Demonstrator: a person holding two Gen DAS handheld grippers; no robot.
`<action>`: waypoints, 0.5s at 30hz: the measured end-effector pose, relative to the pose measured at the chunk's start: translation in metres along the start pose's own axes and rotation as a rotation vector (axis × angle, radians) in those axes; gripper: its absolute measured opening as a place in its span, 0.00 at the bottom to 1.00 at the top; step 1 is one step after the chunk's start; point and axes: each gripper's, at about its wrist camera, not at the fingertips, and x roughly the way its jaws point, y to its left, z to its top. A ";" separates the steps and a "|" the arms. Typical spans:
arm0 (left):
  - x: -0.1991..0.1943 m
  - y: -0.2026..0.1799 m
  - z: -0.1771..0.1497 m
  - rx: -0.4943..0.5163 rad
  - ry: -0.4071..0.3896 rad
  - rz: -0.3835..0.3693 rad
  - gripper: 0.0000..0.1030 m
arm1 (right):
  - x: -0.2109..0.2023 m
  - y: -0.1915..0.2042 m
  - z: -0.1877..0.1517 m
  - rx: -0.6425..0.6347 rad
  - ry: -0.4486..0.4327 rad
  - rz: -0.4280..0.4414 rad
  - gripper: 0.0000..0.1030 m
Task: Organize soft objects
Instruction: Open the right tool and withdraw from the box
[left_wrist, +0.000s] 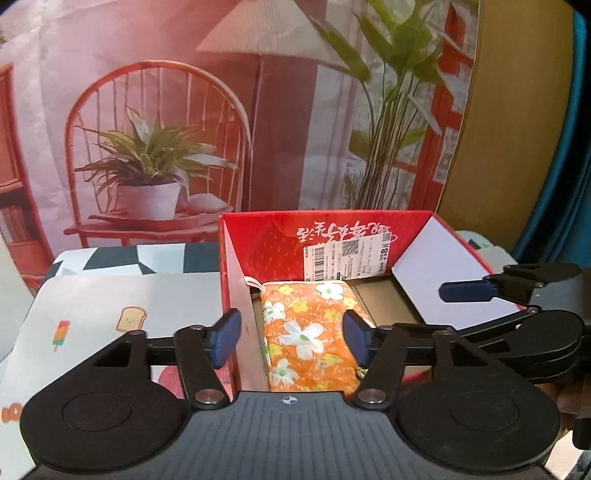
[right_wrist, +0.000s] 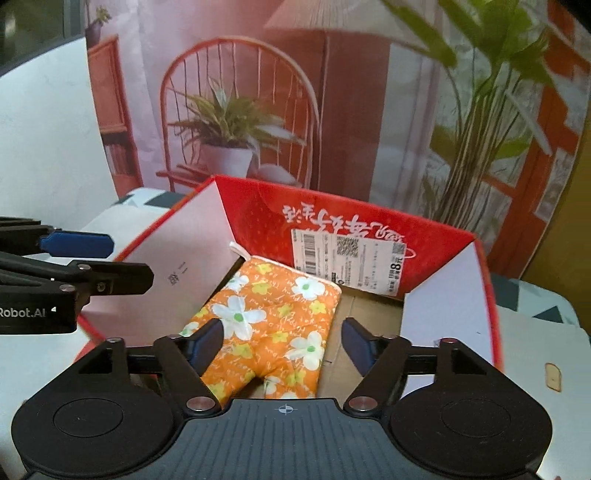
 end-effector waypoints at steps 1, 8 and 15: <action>-0.005 -0.001 -0.002 -0.008 -0.006 -0.001 0.68 | -0.006 0.000 -0.002 0.006 -0.009 0.002 0.70; -0.040 -0.008 -0.022 -0.038 -0.038 -0.018 0.80 | -0.054 0.001 -0.023 0.027 -0.095 0.009 0.81; -0.059 -0.016 -0.038 -0.070 -0.054 -0.019 0.84 | -0.084 0.001 -0.054 0.046 -0.126 0.023 0.81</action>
